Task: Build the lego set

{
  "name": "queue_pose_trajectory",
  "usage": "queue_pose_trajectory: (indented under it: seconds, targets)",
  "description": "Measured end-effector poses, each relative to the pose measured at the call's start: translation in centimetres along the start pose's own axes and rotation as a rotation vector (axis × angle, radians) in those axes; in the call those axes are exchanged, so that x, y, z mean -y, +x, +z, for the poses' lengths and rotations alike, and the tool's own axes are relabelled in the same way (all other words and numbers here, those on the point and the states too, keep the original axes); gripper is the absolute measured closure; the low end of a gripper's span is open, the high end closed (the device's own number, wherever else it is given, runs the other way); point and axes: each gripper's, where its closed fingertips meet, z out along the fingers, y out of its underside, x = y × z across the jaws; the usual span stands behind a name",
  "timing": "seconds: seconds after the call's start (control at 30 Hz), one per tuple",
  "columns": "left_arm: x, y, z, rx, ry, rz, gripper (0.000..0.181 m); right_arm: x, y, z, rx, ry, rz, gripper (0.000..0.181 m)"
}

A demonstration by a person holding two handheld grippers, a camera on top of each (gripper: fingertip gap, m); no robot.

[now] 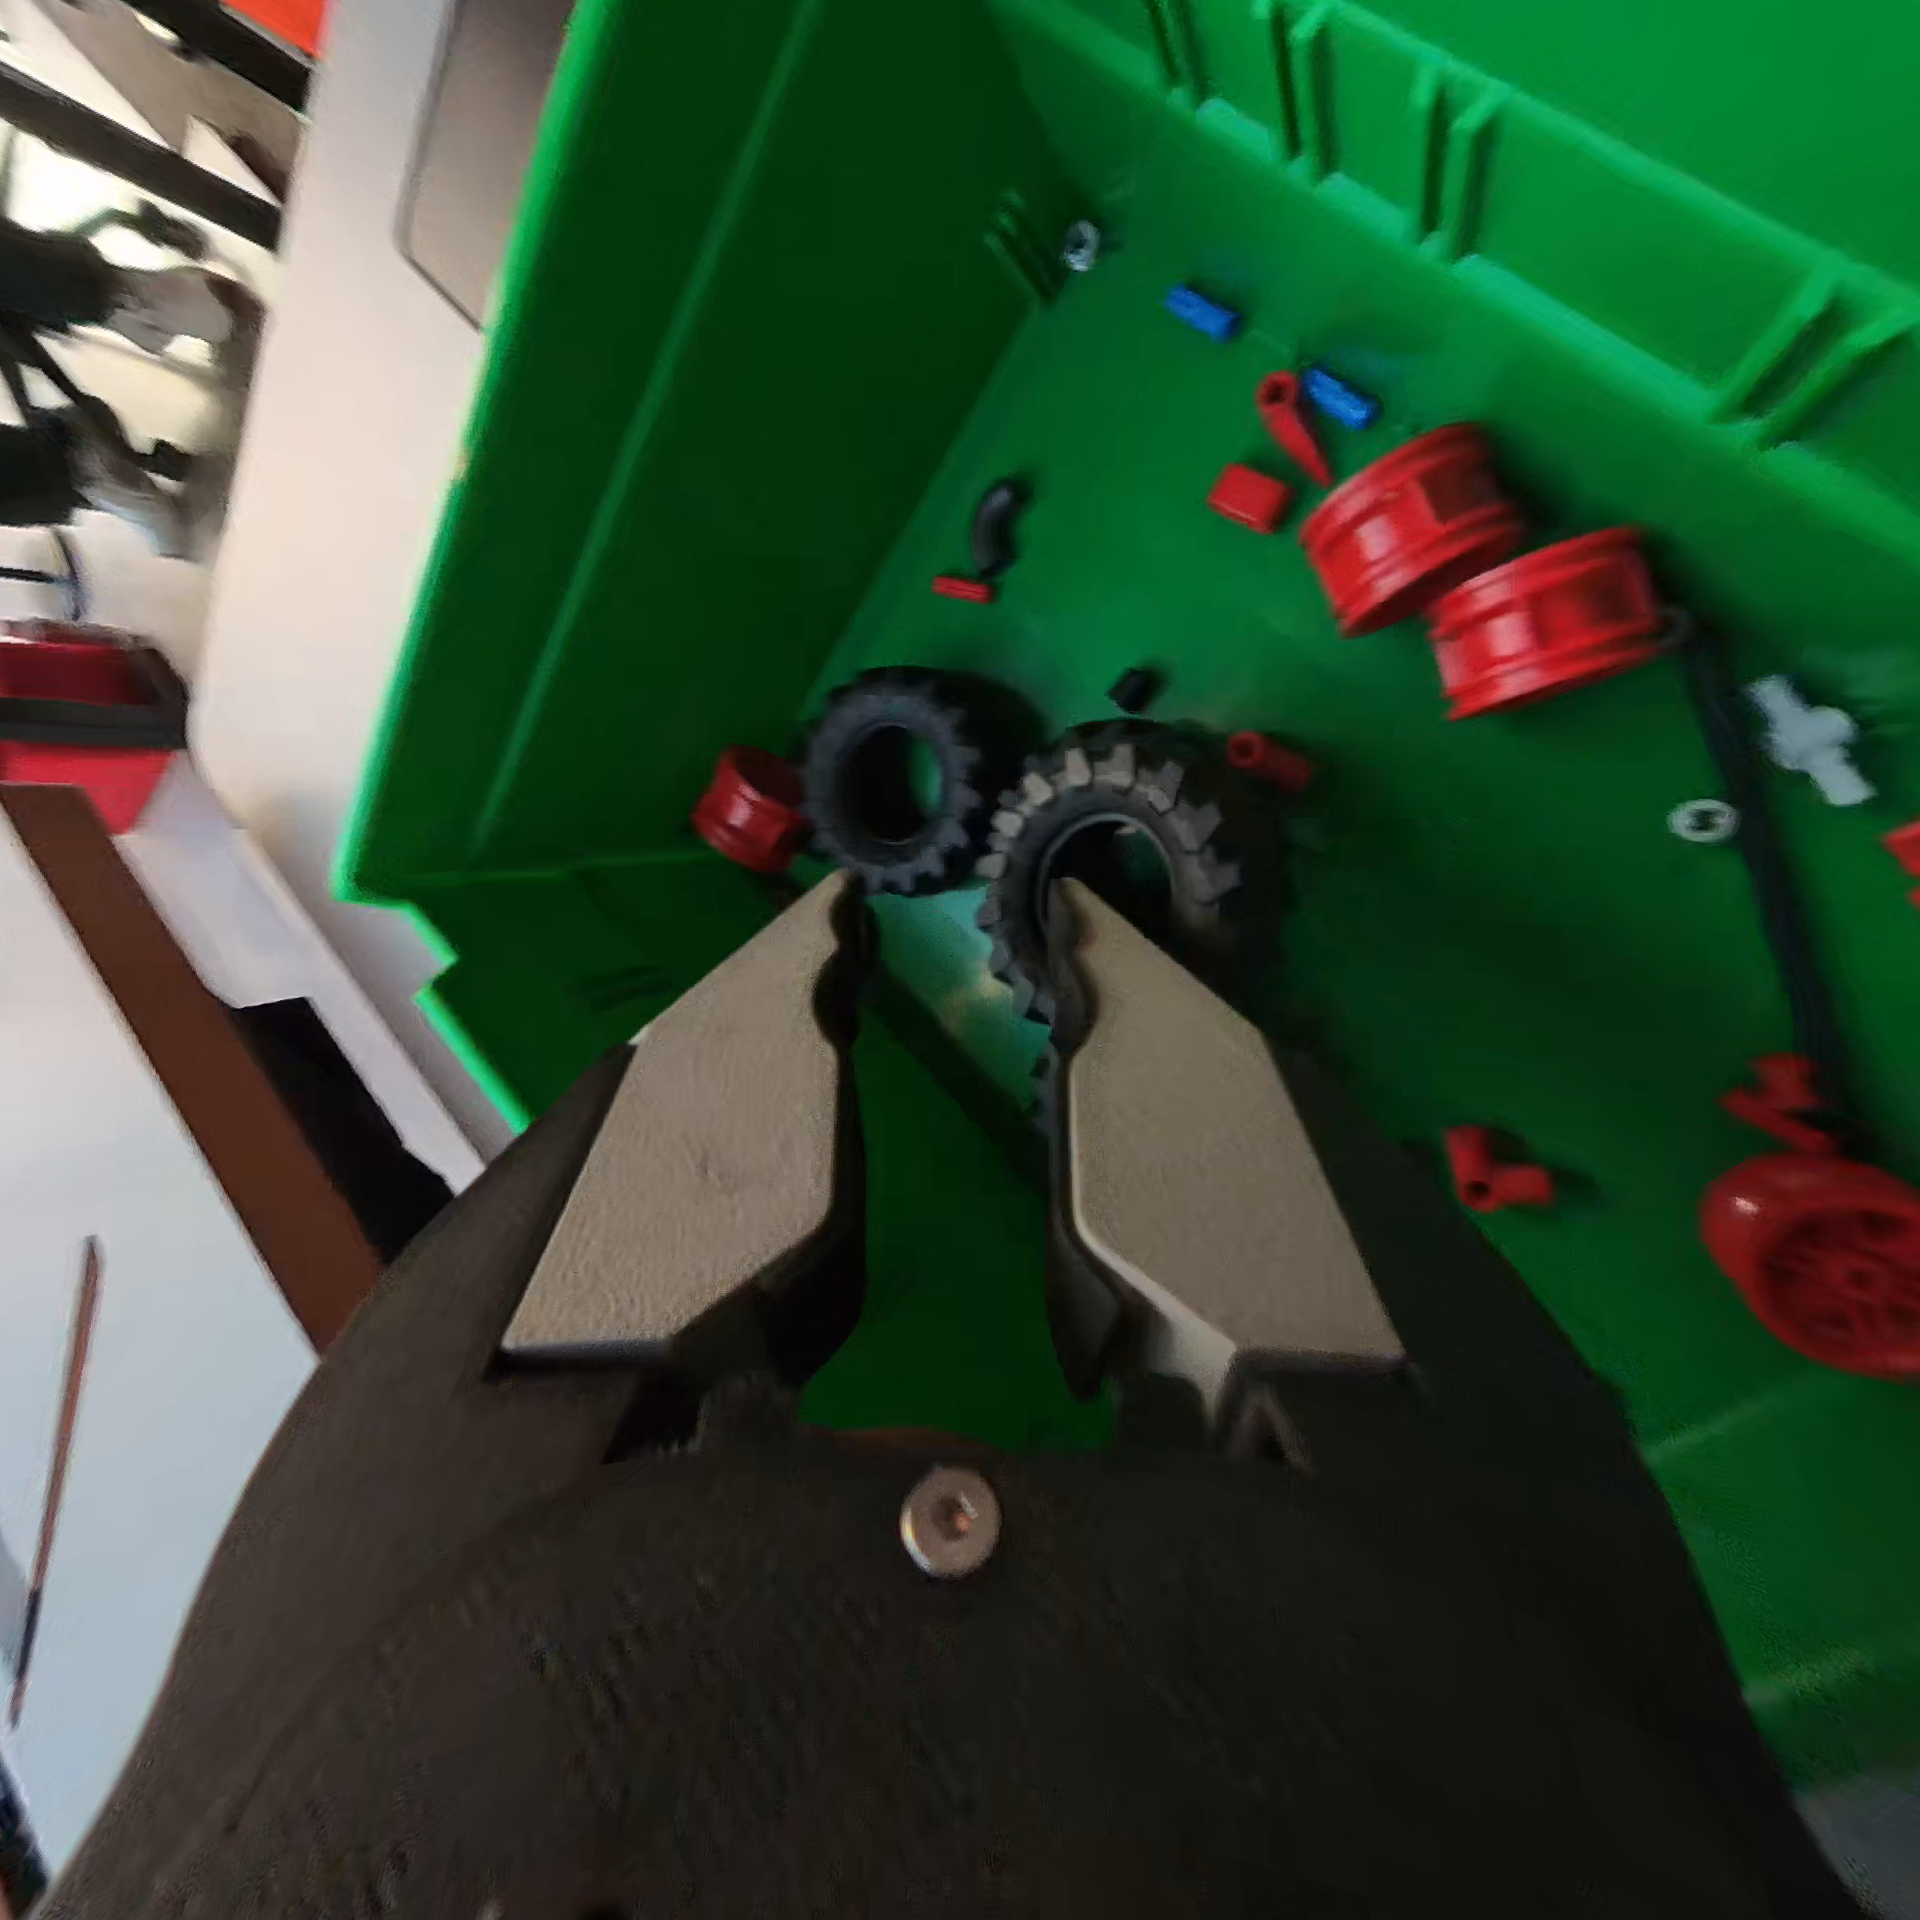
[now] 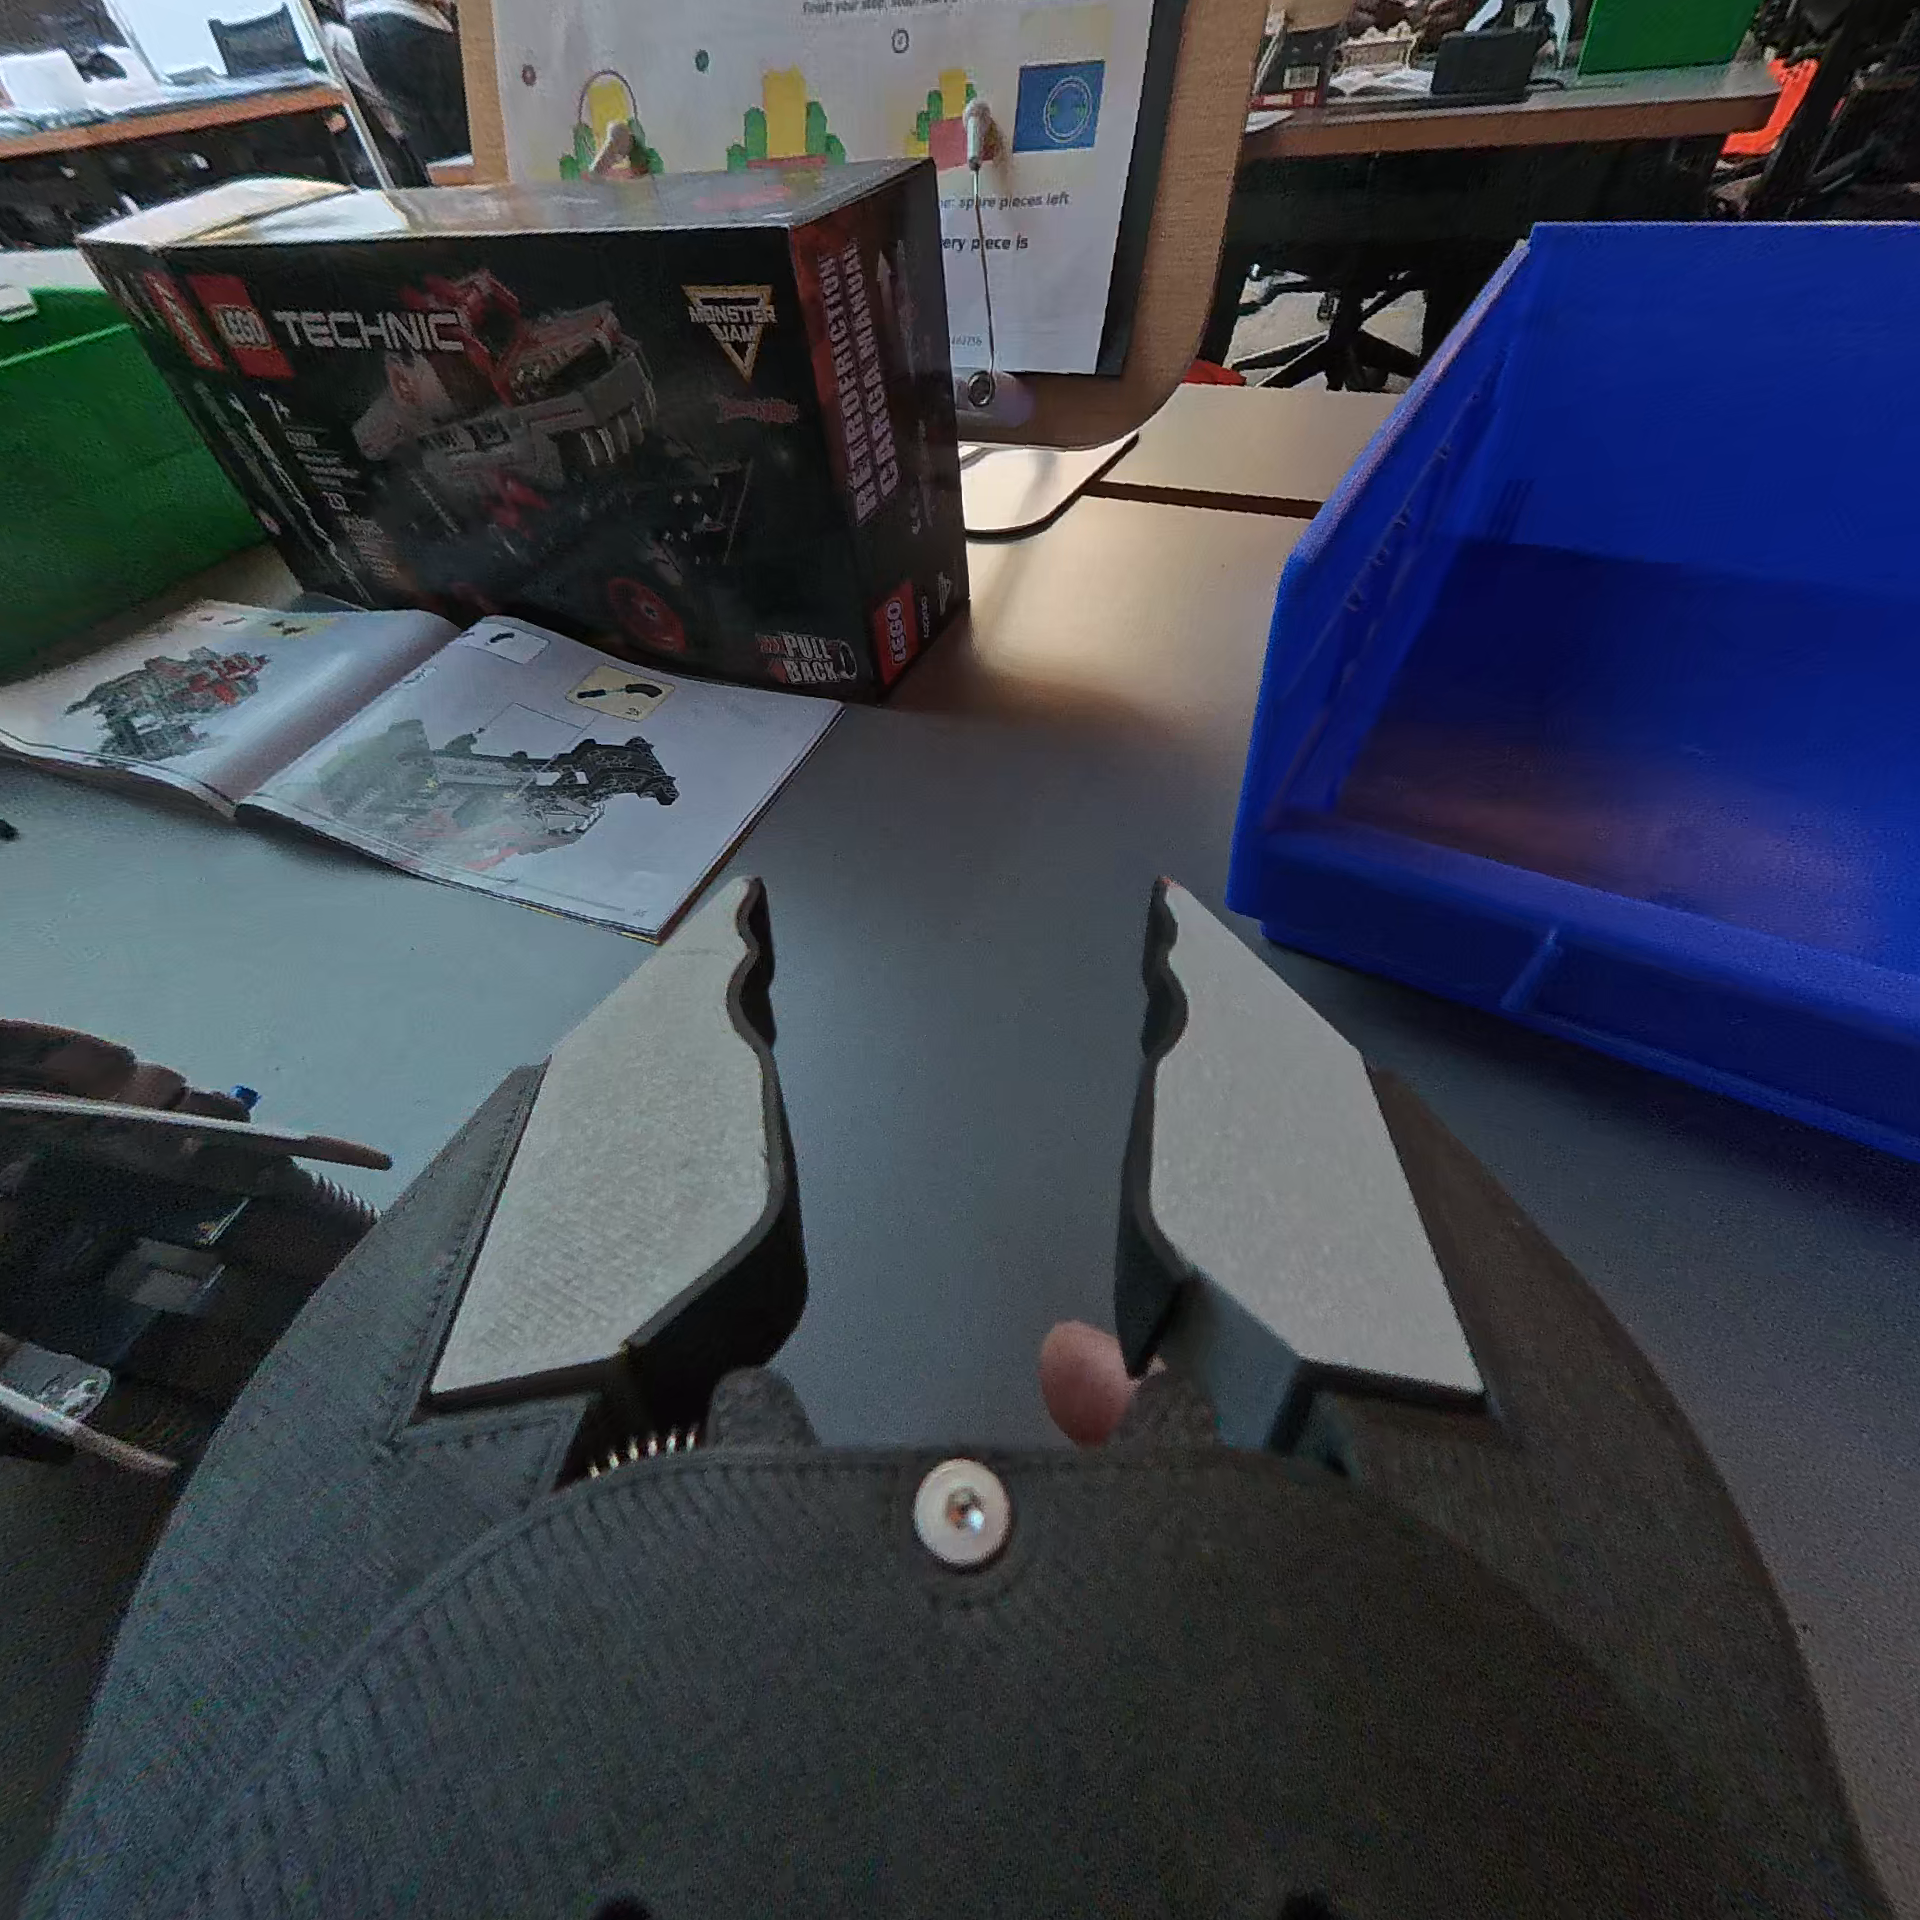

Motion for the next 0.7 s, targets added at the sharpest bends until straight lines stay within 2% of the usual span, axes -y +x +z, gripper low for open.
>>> queue_pose_trajectory:
  seconds: [0.03, 0.07, 0.2, 0.37, 0.7]
  targets:
    - [0.1, -0.8, -0.1, 0.046, 0.018, -0.011, 0.157, -0.1, 0.0, 0.1, -0.006, -0.006, -0.003, 0.111]
    - [0.3, -1.2, -0.3, 0.060, 0.043, -0.028, 0.157, -0.1, 0.1, 0.1, -0.010, -0.008, -0.006, 0.111]
    - [1.7, -0.9, -1.5, -0.027, 0.177, -0.113, 0.155, -0.1, 0.2, 0.1, -0.010, -0.005, 0.007, 0.111]
    - [2.9, -1.0, -2.2, -0.065, 0.240, -0.142, 0.153, -0.1, 0.1, 0.1, 0.004, -0.004, 0.008, 0.113]
    - [5.4, 0.9, -0.2, -0.176, 0.216, -0.114, 0.152, 0.0, -0.2, 0.0, 0.025, 0.002, 0.001, 0.111]
